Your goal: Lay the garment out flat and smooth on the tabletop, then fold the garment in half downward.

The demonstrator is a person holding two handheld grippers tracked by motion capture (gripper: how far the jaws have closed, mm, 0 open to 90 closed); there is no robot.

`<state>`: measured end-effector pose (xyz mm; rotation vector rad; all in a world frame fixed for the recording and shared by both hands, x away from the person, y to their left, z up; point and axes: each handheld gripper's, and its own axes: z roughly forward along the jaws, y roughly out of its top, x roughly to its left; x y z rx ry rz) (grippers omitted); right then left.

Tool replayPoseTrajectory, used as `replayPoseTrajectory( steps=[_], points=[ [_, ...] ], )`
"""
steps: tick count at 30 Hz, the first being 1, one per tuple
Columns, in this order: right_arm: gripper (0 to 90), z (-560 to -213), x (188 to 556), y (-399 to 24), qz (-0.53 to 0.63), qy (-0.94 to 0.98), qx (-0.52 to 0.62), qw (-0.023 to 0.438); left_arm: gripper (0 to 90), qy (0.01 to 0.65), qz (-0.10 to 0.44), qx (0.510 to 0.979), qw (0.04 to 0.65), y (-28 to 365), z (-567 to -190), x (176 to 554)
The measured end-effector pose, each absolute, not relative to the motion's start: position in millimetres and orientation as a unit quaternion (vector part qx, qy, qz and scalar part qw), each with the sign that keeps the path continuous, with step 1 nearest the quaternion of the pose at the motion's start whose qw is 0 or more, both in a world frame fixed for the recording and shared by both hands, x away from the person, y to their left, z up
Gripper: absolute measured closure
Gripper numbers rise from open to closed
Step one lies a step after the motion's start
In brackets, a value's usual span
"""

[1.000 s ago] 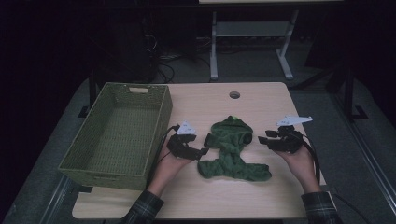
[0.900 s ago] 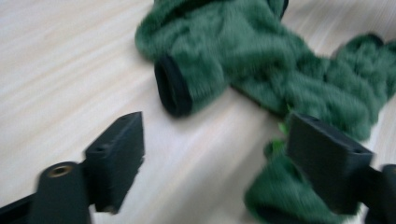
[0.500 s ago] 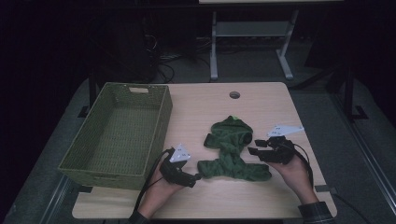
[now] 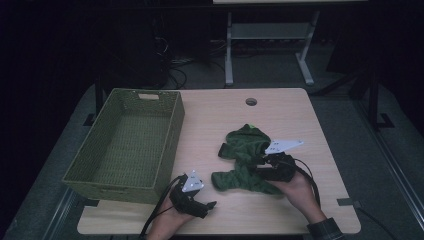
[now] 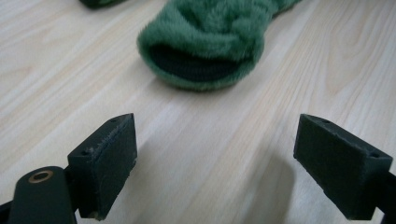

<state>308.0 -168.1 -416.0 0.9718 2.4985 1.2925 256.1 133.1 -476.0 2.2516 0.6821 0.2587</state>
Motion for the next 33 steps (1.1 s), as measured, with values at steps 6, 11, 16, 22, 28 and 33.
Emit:
replayPoseTrajectory(
  steps=[6,11,16,22,28,33],
  points=[
    [65.5,-417,301,-141,0.439,0.848,0.291,0.067,12.5,0.254,0.109,0.886,0.373,133,-477,255],
    [68.4,-420,295,-119,0.438,0.857,0.266,0.056,12.5,0.253,0.108,0.886,0.373,133,-477,255],
    [71.0,-426,291,-97,0.435,0.866,0.243,0.045,12.5,0.253,0.108,0.886,0.374,133,-477,255],
    [71.7,-435,289,-74,0.423,0.877,0.226,0.038,12.5,0.254,0.108,0.885,0.375,133,-477,255],
    [70.4,-452,294,-66,0.391,0.889,0.231,0.051,12.5,0.251,0.108,0.886,0.374,133,-477,255],
    [70.1,-464,296,-63,0.375,0.897,0.229,0.058,12.5,0.252,0.107,0.885,0.376,133,-477,255]
  ],
)
